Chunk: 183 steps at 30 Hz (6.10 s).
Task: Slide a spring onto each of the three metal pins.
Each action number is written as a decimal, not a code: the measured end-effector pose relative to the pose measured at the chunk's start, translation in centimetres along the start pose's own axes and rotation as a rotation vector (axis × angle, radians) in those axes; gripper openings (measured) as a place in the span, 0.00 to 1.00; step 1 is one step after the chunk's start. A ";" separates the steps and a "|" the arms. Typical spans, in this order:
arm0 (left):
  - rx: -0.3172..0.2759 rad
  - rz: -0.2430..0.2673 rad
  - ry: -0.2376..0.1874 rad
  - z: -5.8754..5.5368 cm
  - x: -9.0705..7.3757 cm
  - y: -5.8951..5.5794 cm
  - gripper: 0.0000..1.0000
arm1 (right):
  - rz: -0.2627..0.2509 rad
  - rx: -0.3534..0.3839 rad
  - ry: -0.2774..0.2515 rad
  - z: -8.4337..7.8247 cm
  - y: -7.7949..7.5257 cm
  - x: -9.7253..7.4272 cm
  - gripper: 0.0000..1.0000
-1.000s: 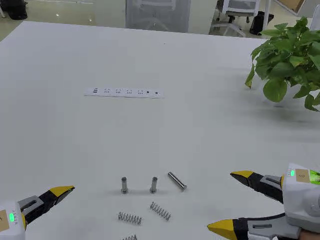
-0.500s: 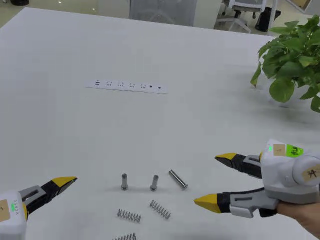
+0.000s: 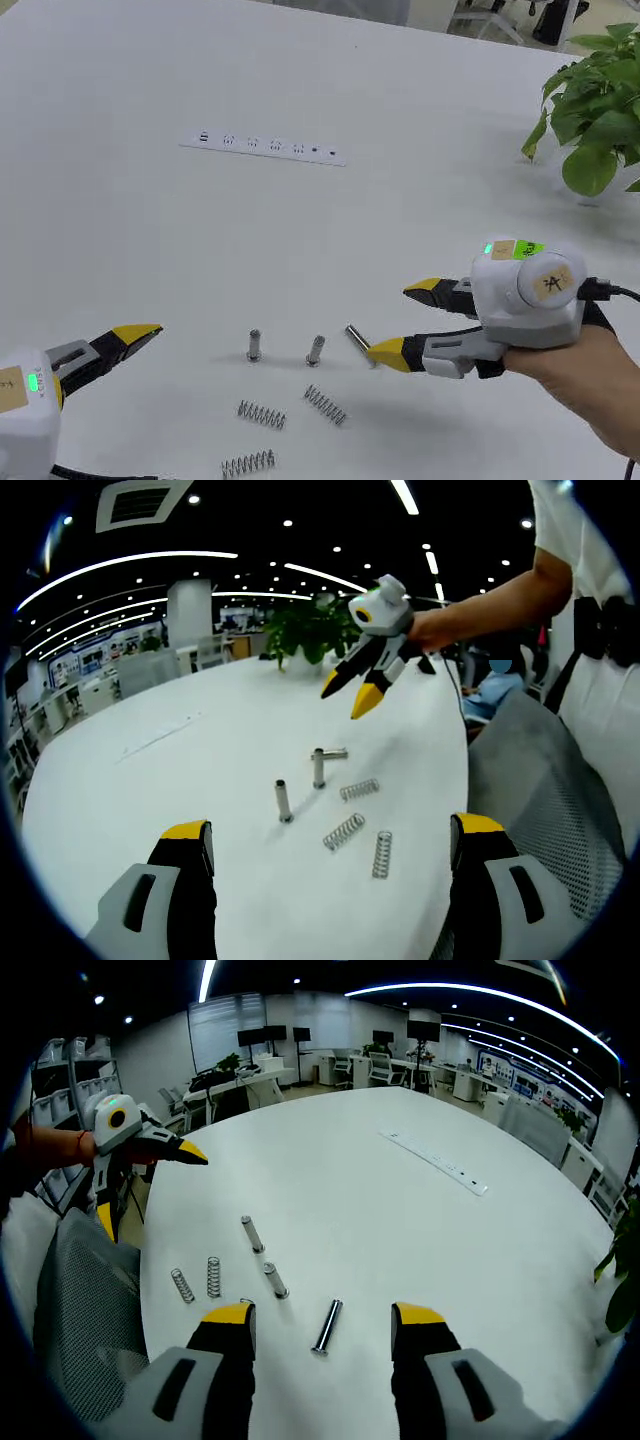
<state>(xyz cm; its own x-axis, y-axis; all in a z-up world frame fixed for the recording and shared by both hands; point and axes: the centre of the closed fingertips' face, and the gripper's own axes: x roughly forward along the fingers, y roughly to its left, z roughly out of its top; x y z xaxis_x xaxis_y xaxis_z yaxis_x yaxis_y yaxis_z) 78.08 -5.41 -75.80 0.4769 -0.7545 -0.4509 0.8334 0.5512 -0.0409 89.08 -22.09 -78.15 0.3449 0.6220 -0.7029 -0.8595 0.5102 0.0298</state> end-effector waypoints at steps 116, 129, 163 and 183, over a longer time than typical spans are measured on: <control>-0.034 -0.019 -0.020 0.1 0.5 -0.2 1.00 | -0.079 0.109 0.116 -3.4 0.4 1.7 0.09; -0.029 -0.039 -0.015 0.1 0.9 -0.6 1.00 | -0.088 0.130 0.090 -3.9 0.5 1.4 0.09; -0.031 -0.033 -0.016 0.1 0.9 -0.7 0.99 | -0.072 0.121 0.099 -4.1 0.9 1.4 0.10; -0.026 -0.033 -0.014 0.2 0.9 -0.7 0.99 | -0.075 0.113 0.088 -4.0 0.9 1.4 0.15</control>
<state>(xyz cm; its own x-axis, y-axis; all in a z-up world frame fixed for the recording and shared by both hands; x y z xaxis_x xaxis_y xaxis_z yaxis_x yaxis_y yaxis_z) 77.99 -6.54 -75.98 0.4530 -0.7775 -0.4363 0.8414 0.5346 -0.0790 87.33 -23.13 -81.94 0.3677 0.5278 -0.7657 -0.7832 0.6196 0.0510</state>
